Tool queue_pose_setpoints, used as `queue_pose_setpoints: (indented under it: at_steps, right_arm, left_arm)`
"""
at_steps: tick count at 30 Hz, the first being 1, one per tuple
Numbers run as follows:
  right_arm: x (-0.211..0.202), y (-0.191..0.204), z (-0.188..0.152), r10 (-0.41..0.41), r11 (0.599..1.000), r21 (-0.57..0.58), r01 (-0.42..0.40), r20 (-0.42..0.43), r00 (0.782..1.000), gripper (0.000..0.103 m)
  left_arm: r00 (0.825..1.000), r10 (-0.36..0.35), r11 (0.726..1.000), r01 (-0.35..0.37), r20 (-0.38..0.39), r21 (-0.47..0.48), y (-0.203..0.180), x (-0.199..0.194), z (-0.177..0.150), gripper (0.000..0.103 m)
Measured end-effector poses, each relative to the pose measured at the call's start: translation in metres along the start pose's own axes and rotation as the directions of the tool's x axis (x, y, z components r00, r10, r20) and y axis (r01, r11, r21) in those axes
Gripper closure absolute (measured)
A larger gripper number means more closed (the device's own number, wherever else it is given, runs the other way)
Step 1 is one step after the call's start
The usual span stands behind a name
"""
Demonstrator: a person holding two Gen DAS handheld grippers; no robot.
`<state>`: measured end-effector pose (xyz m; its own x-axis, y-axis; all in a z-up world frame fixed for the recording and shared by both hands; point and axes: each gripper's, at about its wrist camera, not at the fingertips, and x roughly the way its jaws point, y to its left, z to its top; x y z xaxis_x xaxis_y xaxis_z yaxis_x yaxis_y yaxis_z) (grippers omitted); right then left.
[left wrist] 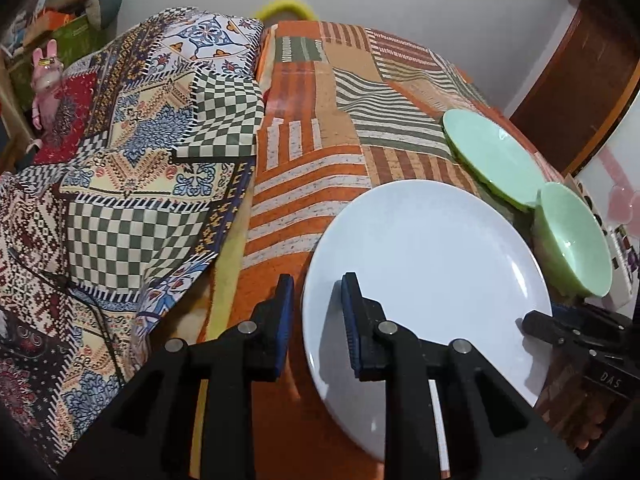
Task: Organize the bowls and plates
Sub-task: 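Grip the white plate rim with the right tool while the left tool grips it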
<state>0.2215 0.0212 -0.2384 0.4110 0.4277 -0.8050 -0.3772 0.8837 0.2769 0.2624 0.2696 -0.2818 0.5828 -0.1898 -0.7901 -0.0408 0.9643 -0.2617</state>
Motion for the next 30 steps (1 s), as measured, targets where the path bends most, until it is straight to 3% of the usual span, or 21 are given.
queue_pose_setpoints:
  at_steps: [2, 10, 11, 12, 13, 15, 16, 18, 21, 26, 28, 30]
  right_arm:
    - [-0.001, 0.002, -0.001, 0.004, 1.0, -0.005, -0.004, 0.002, 1.0, 0.076]
    - [-0.008, 0.004, -0.001, -0.005, 1.0, -0.017, 0.005, 0.027, 1.0, 0.084]
    - [-0.01, 0.006, -0.001, 0.0, 1.0, -0.025, 0.001, 0.036, 0.999, 0.086]
    - [-0.014, 0.011, -0.001, 0.021, 0.999, -0.045, -0.019, 0.05, 0.999, 0.086]
    - [-0.017, 0.016, 0.0, 0.035, 0.998, -0.062, -0.031, 0.052, 0.998, 0.086]
    - [-0.019, 0.028, -0.001, 0.05, 0.994, -0.098, -0.045, 0.048, 0.998, 0.086]
    - [-0.018, 0.032, -0.001, 0.046, 0.993, -0.113, -0.041, 0.041, 0.998, 0.086]
    - [-0.011, 0.032, -0.004, 0.031, 0.992, -0.123, -0.028, 0.016, 0.999, 0.086]
    - [-0.004, 0.018, -0.005, 0.051, 0.996, -0.075, -0.051, -0.003, 0.999, 0.086]
    - [-0.013, 0.023, -0.004, 0.0, 0.993, -0.119, 0.005, 0.043, 0.999, 0.086]
    - [-0.015, 0.026, -0.004, -0.005, 0.991, -0.13, 0.011, 0.053, 0.999, 0.085]
    - [-0.012, 0.024, -0.003, 0.003, 0.993, -0.122, 0.002, 0.038, 0.999, 0.081]
  left_arm:
    - [1.0, -0.007, 1.0, 0.007, -0.012, 0.026, -0.005, 0.003, -0.001, 0.08]
    - [0.995, 0.083, 0.992, -0.089, 0.064, 0.094, -0.018, -0.016, -0.01, 0.083]
    - [0.998, -0.012, 0.994, 0.006, 0.055, 0.108, -0.022, -0.022, -0.011, 0.103]
    - [0.996, -0.068, 0.992, 0.061, 0.056, 0.111, -0.026, -0.028, -0.012, 0.103]
    - [0.995, -0.065, 0.987, 0.053, 0.076, 0.15, -0.04, -0.036, -0.014, 0.103]
    - [0.992, -0.001, 0.967, -0.031, 0.127, 0.251, -0.066, -0.047, -0.018, 0.103]
    - [0.99, -0.013, 0.963, -0.026, 0.143, 0.269, -0.073, -0.053, -0.02, 0.103]
    - [0.99, -0.016, 0.97, -0.019, 0.143, 0.243, -0.072, -0.057, -0.018, 0.103]
    - [0.988, 0.056, 0.986, -0.077, 0.142, 0.146, -0.044, -0.054, -0.014, 0.101]
    - [0.99, 0.121, 0.993, -0.121, 0.076, -0.013, 0.011, -0.037, -0.012, 0.099]
    - [0.987, 0.15, 0.989, -0.148, 0.062, -0.027, 0.022, -0.03, -0.013, 0.093]
    - [0.987, 0.154, 0.988, -0.152, 0.054, -0.029, 0.026, -0.024, -0.016, 0.074]
